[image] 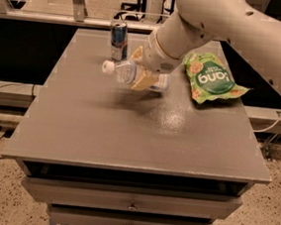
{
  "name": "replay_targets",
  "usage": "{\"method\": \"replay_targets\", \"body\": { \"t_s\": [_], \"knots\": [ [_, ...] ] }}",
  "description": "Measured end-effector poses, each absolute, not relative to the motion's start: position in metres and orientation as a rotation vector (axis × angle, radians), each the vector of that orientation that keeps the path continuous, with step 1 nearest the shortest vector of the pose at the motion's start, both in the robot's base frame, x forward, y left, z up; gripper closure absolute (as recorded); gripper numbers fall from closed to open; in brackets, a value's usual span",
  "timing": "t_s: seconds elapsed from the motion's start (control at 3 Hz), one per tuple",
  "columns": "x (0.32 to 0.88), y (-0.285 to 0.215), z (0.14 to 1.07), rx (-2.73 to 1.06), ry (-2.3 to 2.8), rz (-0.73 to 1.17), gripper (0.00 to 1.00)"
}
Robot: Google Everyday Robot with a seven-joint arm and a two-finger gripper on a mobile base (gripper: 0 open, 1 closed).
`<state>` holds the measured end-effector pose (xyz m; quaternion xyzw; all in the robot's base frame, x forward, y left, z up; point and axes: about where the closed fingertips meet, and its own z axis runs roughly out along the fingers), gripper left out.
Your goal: Knock blue plastic bottle over
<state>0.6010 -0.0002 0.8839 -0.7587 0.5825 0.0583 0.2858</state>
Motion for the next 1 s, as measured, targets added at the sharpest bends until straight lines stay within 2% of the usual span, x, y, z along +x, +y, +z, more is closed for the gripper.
{"method": "replay_targets", "body": {
  "t_s": [1.0],
  "knots": [
    [0.556,0.021,0.848,-2.195,1.511,0.204,0.13]
  ]
}}
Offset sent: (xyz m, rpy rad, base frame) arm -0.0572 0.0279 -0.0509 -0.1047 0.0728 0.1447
